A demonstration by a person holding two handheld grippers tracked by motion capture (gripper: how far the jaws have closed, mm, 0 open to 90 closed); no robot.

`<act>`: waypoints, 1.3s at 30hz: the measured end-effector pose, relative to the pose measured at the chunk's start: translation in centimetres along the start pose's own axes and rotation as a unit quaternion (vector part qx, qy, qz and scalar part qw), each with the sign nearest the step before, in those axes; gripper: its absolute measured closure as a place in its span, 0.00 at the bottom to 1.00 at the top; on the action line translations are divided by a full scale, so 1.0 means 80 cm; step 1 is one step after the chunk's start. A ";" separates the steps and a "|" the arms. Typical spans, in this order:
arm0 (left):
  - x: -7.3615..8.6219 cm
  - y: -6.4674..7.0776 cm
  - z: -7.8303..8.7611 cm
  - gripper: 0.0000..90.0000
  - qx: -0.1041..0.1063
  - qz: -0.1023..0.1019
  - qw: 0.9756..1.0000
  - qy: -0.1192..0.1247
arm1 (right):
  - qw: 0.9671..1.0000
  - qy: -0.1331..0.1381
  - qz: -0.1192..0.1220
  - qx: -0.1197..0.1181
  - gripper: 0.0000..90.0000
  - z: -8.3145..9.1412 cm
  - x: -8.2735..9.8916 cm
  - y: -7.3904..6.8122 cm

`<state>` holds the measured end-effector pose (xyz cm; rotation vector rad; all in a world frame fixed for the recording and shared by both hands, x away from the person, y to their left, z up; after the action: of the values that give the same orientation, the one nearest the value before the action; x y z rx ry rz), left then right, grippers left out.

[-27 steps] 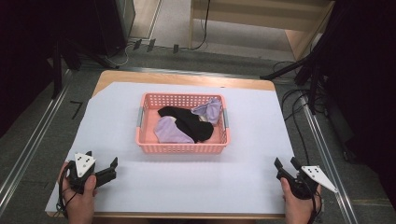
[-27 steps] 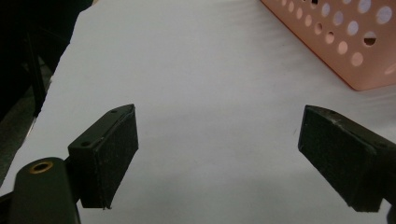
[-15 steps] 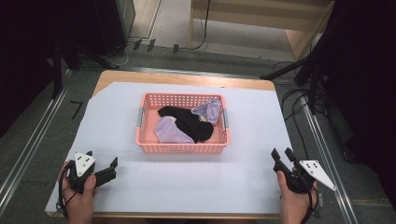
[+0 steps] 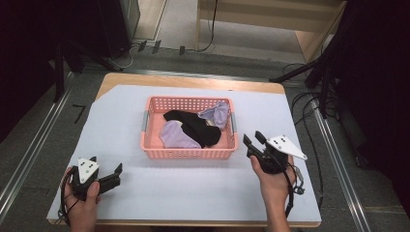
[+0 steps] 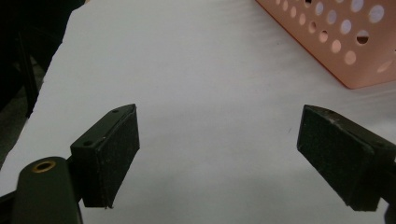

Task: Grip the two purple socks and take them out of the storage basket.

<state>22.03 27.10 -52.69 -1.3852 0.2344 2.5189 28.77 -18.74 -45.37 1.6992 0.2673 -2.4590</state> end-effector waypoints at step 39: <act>0.000 -0.001 0.000 0.16 0.005 -0.001 1.000 0.001 | 0.971 -0.177 0.089 -0.136 0.74 -0.131 0.007 -0.184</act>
<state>22.06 27.14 -52.69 -1.3834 0.2465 2.5112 34.92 -2.02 -48.54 1.1039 0.3696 -2.4038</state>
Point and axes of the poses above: each handheld gripper's, and its own axes: z roughly backward along the jaws, x roughly out of its underside, y roughly to its right, the point moved 4 cm from there along -z, roughly forward along the jaws, and after that the axes turned 10 degrees about x, right-handed, at the moved point
